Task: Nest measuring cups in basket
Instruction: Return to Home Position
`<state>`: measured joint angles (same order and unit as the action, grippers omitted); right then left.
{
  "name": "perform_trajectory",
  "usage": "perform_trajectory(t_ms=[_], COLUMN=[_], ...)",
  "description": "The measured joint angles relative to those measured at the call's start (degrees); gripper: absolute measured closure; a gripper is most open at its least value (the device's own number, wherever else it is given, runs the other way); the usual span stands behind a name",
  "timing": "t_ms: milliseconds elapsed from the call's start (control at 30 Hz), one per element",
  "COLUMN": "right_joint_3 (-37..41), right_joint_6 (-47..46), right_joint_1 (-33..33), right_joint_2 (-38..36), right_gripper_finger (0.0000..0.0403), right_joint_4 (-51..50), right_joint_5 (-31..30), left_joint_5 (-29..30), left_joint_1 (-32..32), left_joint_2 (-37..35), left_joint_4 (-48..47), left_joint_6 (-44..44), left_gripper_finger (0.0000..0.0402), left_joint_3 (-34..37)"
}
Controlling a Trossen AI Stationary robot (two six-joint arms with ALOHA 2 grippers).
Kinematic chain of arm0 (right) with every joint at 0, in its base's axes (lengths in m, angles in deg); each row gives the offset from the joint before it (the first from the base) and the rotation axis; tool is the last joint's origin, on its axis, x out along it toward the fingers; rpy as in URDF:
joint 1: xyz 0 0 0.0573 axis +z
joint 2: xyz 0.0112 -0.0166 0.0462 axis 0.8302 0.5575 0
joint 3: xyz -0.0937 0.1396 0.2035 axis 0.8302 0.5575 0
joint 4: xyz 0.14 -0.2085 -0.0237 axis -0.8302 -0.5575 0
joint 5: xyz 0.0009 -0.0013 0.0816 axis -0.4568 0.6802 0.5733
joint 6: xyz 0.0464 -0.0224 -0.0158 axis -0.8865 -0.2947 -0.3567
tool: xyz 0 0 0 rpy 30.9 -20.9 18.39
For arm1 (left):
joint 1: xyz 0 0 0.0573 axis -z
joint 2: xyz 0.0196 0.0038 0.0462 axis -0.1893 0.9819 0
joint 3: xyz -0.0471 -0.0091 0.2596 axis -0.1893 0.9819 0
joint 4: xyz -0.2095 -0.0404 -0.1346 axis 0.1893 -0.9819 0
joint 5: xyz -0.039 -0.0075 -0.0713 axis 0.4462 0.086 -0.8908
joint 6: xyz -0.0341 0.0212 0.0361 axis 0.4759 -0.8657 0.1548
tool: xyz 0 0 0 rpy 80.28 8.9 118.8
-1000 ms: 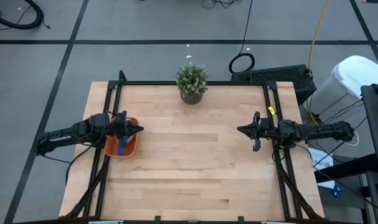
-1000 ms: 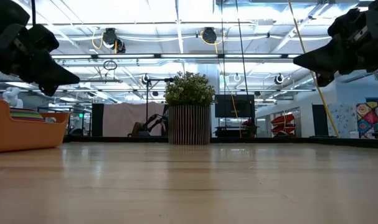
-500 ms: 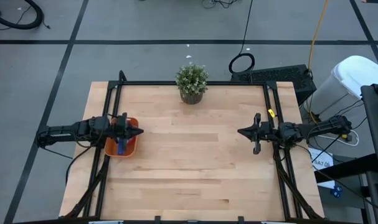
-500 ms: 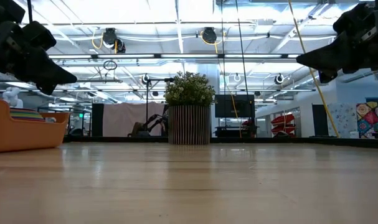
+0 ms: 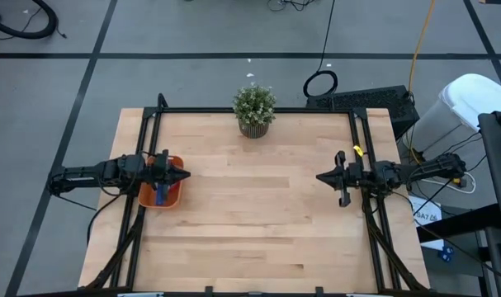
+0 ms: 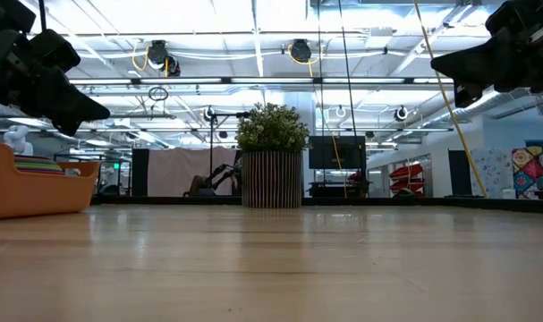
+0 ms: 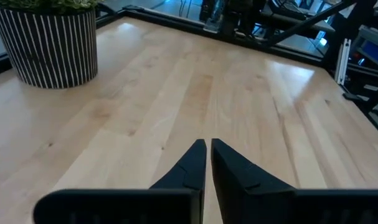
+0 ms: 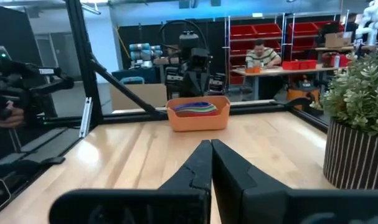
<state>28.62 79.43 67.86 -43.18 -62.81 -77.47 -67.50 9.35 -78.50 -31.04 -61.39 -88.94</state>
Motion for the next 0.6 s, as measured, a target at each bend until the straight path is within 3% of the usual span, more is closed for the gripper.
perform_trajectory(t_ms=[600], right_joint_3=[1.81], right_joint_6=[-0.3], right_joint_1=[-0.08], right_joint_2=[-0.13], right_gripper_finger=[0.0403], right_joint_4=[7.43], right_joint_5=[2.79], left_joint_5=[0.42], left_joint_1=[-0.02], left_joint_2=[0.02], left_joint_4=[0.0], left_joint_6=[1.06], left_gripper_finger=[0.0366], left_joint_3=[0.02])
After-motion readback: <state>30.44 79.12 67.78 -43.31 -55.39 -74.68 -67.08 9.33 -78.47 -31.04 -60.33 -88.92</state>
